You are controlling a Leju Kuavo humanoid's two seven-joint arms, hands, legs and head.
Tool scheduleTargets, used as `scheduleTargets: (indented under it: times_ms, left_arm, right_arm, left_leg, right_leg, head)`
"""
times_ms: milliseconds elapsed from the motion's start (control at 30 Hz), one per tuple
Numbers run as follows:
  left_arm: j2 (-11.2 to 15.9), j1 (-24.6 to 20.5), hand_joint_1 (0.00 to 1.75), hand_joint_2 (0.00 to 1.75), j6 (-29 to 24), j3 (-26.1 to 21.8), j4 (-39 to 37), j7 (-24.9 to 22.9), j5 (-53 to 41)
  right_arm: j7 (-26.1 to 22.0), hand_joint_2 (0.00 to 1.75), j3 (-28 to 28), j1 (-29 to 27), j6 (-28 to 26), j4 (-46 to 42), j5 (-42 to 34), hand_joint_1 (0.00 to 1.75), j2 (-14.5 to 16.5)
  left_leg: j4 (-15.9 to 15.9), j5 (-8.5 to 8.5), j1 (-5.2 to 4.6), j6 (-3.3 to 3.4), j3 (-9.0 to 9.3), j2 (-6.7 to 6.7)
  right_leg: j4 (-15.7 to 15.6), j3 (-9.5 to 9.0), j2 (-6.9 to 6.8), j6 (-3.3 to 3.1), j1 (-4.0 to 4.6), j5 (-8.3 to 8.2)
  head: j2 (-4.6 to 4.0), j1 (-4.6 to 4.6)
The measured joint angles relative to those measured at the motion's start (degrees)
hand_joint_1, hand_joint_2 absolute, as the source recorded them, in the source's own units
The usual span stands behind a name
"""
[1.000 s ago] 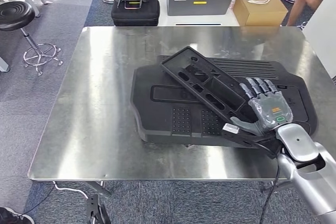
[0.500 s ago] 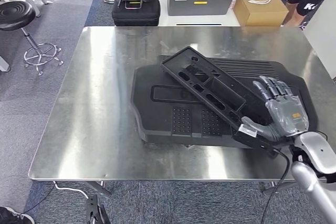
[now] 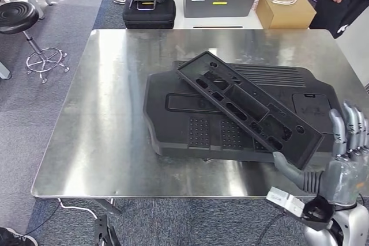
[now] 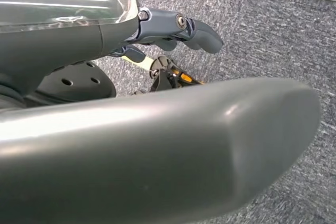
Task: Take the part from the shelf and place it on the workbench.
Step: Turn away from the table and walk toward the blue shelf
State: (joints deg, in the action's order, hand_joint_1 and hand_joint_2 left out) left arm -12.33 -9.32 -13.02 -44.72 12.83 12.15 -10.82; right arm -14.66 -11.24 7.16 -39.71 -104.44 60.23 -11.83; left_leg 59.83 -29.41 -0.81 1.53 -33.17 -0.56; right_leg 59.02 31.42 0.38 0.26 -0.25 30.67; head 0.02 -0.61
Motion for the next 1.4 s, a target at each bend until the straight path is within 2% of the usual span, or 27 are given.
scheduleTargets:
  times_ms: [167, 333, 567, 733, 833, 867, 933, 1000, 1033, 1067, 1100, 1167, 1200, 1233, 1267, 1333, 1367, 1400]
  left_arm:
    - [0.0, 0.1, 0.0, 0.0, -0.4, 0.0, 0.0, 0.1, 0.0]
    - [0.0, 0.3, 0.0, 0.0, -1.5, 0.0, 0.0, 0.4, 0.0]
    - [0.1, 0.5, 0.0, 0.0, -3.1, -0.2, 0.0, 0.6, 0.0]
    - [0.2, 0.6, 0.0, 0.0, -3.2, -0.2, 0.0, 0.6, 0.0]
    - [0.2, 0.6, 0.0, 0.0, -3.2, -0.2, 0.0, 0.6, 0.0]
    - [0.2, 0.6, 0.0, 0.0, -3.2, -0.2, 0.0, 0.6, 0.0]
    - [0.2, 0.6, 0.0, 0.0, -3.3, -0.3, 0.0, 0.7, 0.0]
    - [0.2, 0.7, 0.0, 0.0, -3.3, -0.3, 0.0, 0.8, 0.0]
    - [0.2, 0.8, 0.0, 0.0, -3.3, -0.3, 0.0, 0.9, 0.0]
    - [0.2, 0.9, 0.0, 0.0, -3.3, -0.3, 0.0, 0.9, 0.0]
    - [0.2, 0.9, 0.0, 0.0, -3.3, -0.3, 0.0, 0.9, 0.0]
    - [0.2, 1.0, 0.0, 0.0, -3.4, -0.3, 0.0, 1.0, 0.0]
    - [0.2, 1.0, 0.0, 0.0, -3.4, -0.3, 0.0, 1.0, 0.0]
    - [0.2, 0.9, 0.0, 0.0, -3.4, -0.3, 0.0, 1.0, 0.0]
    - [0.2, 0.9, 0.0, 0.0, -3.4, -0.3, 0.0, 1.0, 0.0]
    - [0.2, 0.9, 0.0, 0.0, -3.4, -0.3, 0.0, 1.1, 0.0]
    - [0.2, 0.9, 0.0, 0.0, -3.4, -0.3, 0.0, 1.1, 0.0]
    - [0.2, 0.9, 0.0, 0.0, -3.4, -0.3, 0.0, 1.2, 0.0]
  right_arm:
    - [-2.8, 1.75, 3.4, -3.2, -0.1, -4.0, -1.6, 0.0, 3.5]
    - [-7.9, 1.75, 6.5, -6.3, -0.1, -6.9, -5.0, 0.0, 6.8]
    - [-11.3, 1.75, 9.3, -9.1, -0.1, -8.8, -10.0, 0.0, 10.1]
    - [-11.6, 1.75, 10.1, -9.7, -0.1, -8.9, -11.0, 0.0, 11.1]
    - [-12.1, 1.75, 10.4, -10.0, -0.1, -9.0, -12.5, 0.0, 11.6]
    - [-12.3, 1.75, 10.5, -10.1, -0.1, -9.1, -13.0, 0.0, 11.6]
    - [-12.5, 1.75, 10.8, -10.3, -0.1, -9.3, -13.8, 0.0, 11.7]
    - [-12.5, 1.75, 11.1, -10.5, -0.1, -9.3, -14.2, 0.0, 11.7]
    - [-12.5, 1.75, 11.2, -10.7, -0.1, -9.3, -14.3, 0.0, 11.7]
    - [-12.3, 1.75, 11.3, -10.9, -0.1, -9.3, -14.4, 0.0, 11.7]
    - [-12.2, 1.75, 11.4, -11.1, -0.1, -9.3, -14.4, 0.0, 11.7]
    - [-11.8, 1.75, 11.5, -11.2, -0.1, -9.3, -14.5, 0.0, 11.7]
    - [-11.7, 1.75, 11.5, -11.2, -0.1, -9.3, -14.5, 0.0, 11.7]
    - [-11.6, 1.75, 11.5, -11.3, -0.1, -9.3, -14.5, 0.0, 11.7]
    - [-11.6, 1.75, 11.5, -11.3, -0.1, -9.2, -14.5, 0.0, 11.7]
    - [-11.5, 1.75, 11.5, -11.4, -0.1, -9.2, -14.6, 0.0, 11.7]
    - [-11.5, 1.75, 11.5, -11.4, -0.1, -9.2, -14.7, 0.0, 11.7]
    - [-11.5, 1.75, 11.5, -11.5, -0.1, -9.2, -14.8, 0.0, 11.7]
  left_leg:
    - [0.0, 0.0, -0.02, 0.0, 0.03, 0.0]
    - [0.0, 0.0, -0.05, 0.0, 0.03, 0.0]
    - [0.0, -0.06, -0.17, 0.09, 0.02, 0.0]
    - [0.1, -0.15, -0.47, 0.44, 0.02, 0.0]
    - [-0.2, 0.26, -0.4, 1.09, 0.14, 0.05]
    - [-0.5, 0.53, -0.2, 1.39, 0.25, 0.11]
    - [-1.0, 0.89, 0.22, 1.81, 0.43, 0.27]
    - [-1.0, 0.94, 0.27, 1.87, 0.41, 0.34]
    - [-1.0, 0.94, 0.27, 1.87, 0.41, 0.35]
    - [-1.0, 0.94, 0.28, 1.86, 0.41, 0.36]
    - [-1.0, 0.93, 0.3, 1.85, 0.46, 0.36]
    - [-0.9, 0.88, 0.36, 1.68, 0.64, 0.32]
    - [-0.9, 0.91, 0.33, 1.44, 0.63, 0.3]
    - [-0.9, 0.99, 0.3, 1.1, 0.55, 0.29]
    - [-0.9, 1.14, 0.3, 0.73, 0.39, 0.29]
    - [-0.8, 1.44, 0.32, 0.05, 0.06, 0.27]
    - [-0.6, 1.05, 0.35, -0.26, -0.11, 0.28]
    - [0.3, -0.04, 0.39, -0.56, -0.48, 0.27]
  right_leg:
    - [0.0, -0.03, 0.01, 0.0, -0.01, 0.0]
    - [-0.1, -0.05, 0.0, 0.01, -0.03, -0.01]
    - [-0.1, -0.05, 0.0, 0.04, -0.21, -0.02]
    - [-0.2, -0.07, 0.02, 0.52, -0.53, -0.05]
    - [-0.4, -0.22, 0.02, 1.07, -0.63, -0.15]
    - [0.0, -0.17, -0.01, 1.27, -0.58, 0.25]
    - [3.4, 1.17, -0.07, 1.58, -0.55, 2.89]
    - [10.6, 4.22, -0.1, 1.92, -0.7, 6.48]
    - [13.7, 5.58, -0.11, 2.06, -0.79, 7.41]
    - [15.1, 6.21, -0.12, 2.18, -0.85, 7.24]
    - [14.3, 5.8, -0.12, 2.26, -0.89, 5.91]
    - [7.3, 2.47, -0.12, 2.19, -0.93, 1.71]
    - [3.6, 0.75, -0.08, 1.96, -0.82, 0.2]
    - [1.0, -0.36, -0.04, 1.64, -0.69, -0.61]
    - [-0.2, -0.8, 0.0, 1.33, -0.5, -0.76]
    - [-0.7, -0.65, -0.01, 0.71, -0.37, -0.95]
    - [-0.9, -0.53, -0.11, 0.34, -0.46, -1.15]
    - [-1.1, -0.34, -0.23, -0.11, -0.61, -1.42]
  head:
    - [0.0, 0.0]
    - [0.0, -0.01]
    - [0.0, 0.01]
    - [0.0, 0.02]
    - [0.0, 0.03]
    - [0.0, 0.02]
    - [0.0, -0.02]
    - [0.0, -0.07]
    - [0.0, -0.07]
    - [0.0, -0.07]
    - [0.0, -0.07]
    - [0.0, -0.07]
    - [0.0, -0.07]
    - [0.0, -0.05]
    - [0.0, -0.03]
    - [0.0, 0.0]
    - [0.0, 0.01]
    - [0.0, 0.03]
